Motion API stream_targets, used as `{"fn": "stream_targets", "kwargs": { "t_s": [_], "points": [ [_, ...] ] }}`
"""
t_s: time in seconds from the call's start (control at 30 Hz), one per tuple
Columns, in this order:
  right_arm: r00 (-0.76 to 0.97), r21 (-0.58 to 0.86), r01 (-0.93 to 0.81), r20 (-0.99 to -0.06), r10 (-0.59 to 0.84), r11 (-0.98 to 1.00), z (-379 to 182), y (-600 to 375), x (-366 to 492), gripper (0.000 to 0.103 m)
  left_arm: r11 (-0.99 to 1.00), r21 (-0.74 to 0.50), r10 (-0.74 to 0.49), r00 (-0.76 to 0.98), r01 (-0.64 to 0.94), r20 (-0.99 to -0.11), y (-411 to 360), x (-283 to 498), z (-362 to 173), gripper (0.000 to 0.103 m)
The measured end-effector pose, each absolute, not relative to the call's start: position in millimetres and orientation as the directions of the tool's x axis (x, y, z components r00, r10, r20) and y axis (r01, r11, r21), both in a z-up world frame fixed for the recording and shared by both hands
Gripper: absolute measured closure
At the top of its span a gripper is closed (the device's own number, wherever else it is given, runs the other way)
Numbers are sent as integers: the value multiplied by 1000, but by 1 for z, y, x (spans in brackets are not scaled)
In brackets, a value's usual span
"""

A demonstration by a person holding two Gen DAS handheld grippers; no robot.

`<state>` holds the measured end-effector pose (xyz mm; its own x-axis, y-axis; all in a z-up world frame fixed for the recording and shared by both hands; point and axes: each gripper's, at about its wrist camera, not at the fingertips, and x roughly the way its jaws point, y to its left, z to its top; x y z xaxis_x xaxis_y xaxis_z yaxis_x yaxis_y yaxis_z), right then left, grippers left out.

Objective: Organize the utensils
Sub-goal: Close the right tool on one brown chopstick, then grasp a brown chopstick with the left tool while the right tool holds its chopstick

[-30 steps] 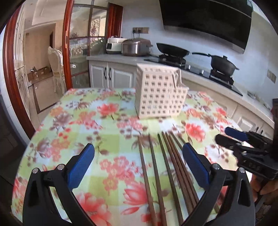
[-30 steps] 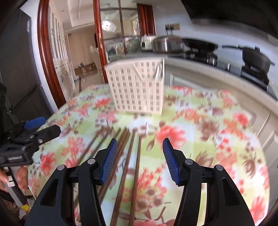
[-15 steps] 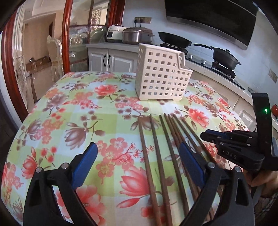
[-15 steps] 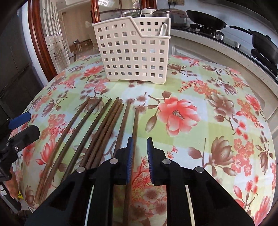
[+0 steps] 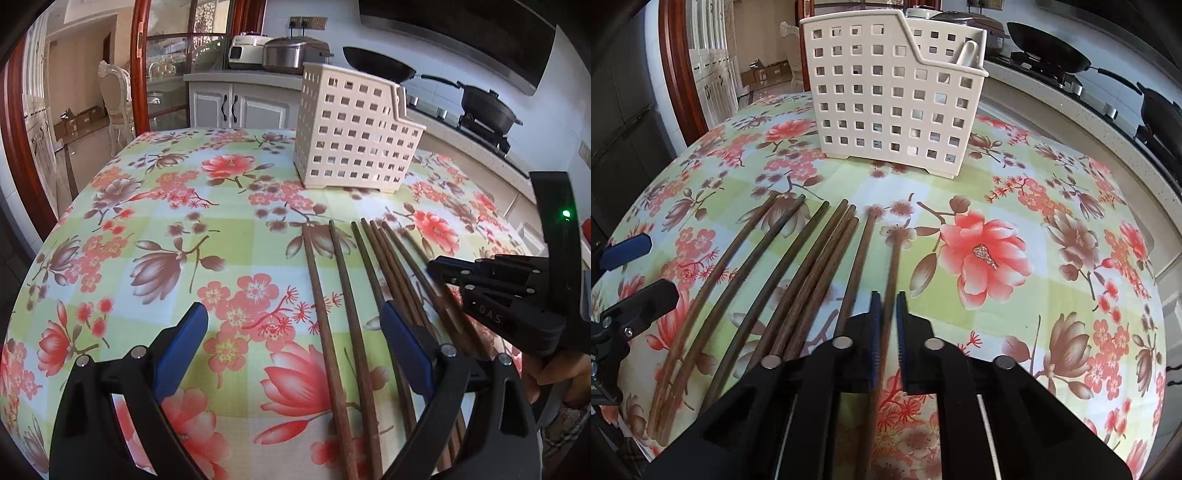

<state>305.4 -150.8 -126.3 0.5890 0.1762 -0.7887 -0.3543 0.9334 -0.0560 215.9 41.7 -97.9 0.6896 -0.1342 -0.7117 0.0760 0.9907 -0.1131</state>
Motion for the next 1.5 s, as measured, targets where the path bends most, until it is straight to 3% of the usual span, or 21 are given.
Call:
{"fn": "stream_targets", "kwargs": {
  "t_s": [0.37, 0.9, 1.0, 1.2, 1.5],
  "points": [
    [590, -25, -346, -783, 197, 938, -127, -162, 298, 97, 998, -54, -66, 618, 38, -784, 34, 262, -107, 39],
    [584, 7, -355, -779, 228, 935, -128, -167, 299, 97, 988, 79, -12, 581, 132, -814, -3, 287, -118, 96],
    [584, 8, -354, -779, 228, 935, -127, -167, 299, 97, 984, 110, 7, 591, 138, -806, -9, 285, -118, 96],
    [585, 30, -357, -772, 248, 933, -126, -169, 299, 97, 993, 5, -69, 600, 121, -797, 5, 282, -117, 97],
    [680, 48, -379, -663, 314, 924, -89, -173, 278, 97, 989, -33, -129, 725, 145, -677, 14, 243, -68, 97]
  ]
}}
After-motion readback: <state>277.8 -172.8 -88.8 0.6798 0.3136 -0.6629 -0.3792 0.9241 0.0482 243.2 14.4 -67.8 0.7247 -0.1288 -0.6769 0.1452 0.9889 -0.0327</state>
